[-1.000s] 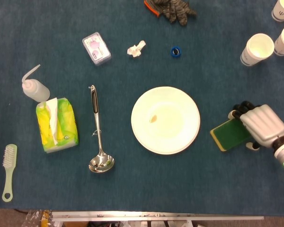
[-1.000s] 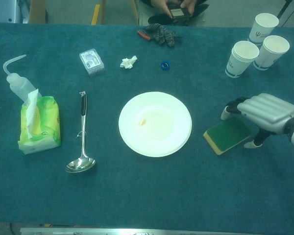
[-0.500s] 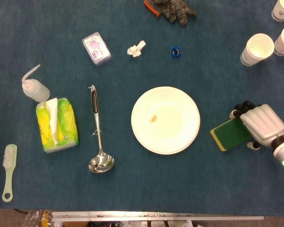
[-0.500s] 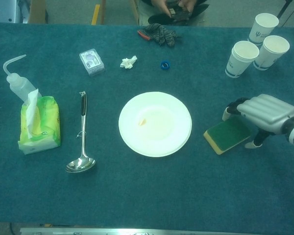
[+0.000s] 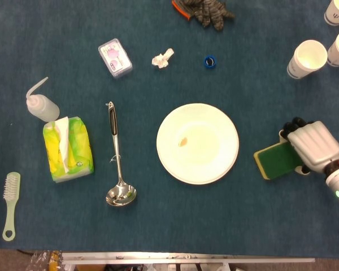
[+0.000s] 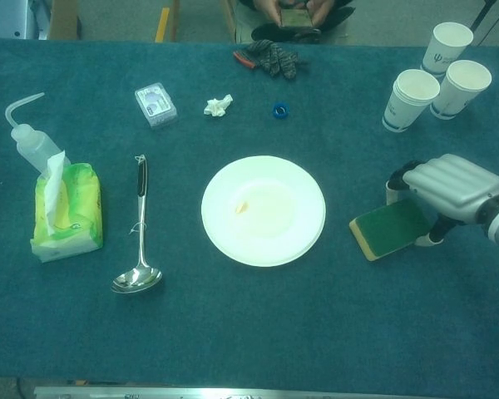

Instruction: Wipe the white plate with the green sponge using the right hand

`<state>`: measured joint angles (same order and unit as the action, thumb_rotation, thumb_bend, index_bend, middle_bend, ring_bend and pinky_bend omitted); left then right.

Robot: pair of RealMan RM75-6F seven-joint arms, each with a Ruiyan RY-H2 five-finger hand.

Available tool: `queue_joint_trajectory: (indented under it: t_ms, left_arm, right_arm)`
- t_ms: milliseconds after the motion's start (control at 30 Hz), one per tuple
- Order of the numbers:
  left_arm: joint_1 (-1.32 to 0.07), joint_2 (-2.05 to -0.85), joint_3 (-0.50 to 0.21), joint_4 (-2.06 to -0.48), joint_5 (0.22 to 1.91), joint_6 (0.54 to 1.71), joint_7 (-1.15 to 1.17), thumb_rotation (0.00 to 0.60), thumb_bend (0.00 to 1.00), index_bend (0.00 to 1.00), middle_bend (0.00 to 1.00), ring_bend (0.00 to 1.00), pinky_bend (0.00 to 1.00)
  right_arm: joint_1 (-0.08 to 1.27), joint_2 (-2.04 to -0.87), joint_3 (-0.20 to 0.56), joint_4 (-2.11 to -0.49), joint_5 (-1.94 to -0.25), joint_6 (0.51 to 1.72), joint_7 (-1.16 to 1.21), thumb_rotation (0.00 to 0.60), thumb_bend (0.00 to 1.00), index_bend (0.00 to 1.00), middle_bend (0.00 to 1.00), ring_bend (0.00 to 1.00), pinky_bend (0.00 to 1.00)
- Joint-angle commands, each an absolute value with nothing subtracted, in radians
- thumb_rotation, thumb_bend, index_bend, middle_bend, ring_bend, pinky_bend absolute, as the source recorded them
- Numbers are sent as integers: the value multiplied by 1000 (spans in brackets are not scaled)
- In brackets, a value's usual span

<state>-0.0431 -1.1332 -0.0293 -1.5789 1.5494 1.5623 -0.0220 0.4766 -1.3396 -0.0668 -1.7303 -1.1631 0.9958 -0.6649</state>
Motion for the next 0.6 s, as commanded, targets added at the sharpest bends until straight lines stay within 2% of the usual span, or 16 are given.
queue_joint_trajectory:
  t_ms: [33,133,367,600]
  left_arm:
    - [-42,-1134,-29,-1579,1549,1563,-22,600,400,238,196,117,120]
    - [-42,-1134,-28,-1577,1550,1564,-24,600,400,238,196,117,120]
    - [-40,-1131,-29,-1578,1553,1569,-27,600,400,238,196,117,120]
    - [-40,-1125,-29,-1585,1560,1574,-25,600,400,238,196,117,120]
  right_arm:
    - [478,-1338,-71,-1730,-1160,996,-672,600,105,466,325,222,465]
    - [480,-1336,-69,-1736,-1150,995,-669,600,105,470,329,231,473]
    - [487,-1308,-54,-1770,-1184,1003,-615,600,105,552,403,354,606]
    - [540,-1211,2,-1885,-1126,936,-542,600,105,555,410,366,617]
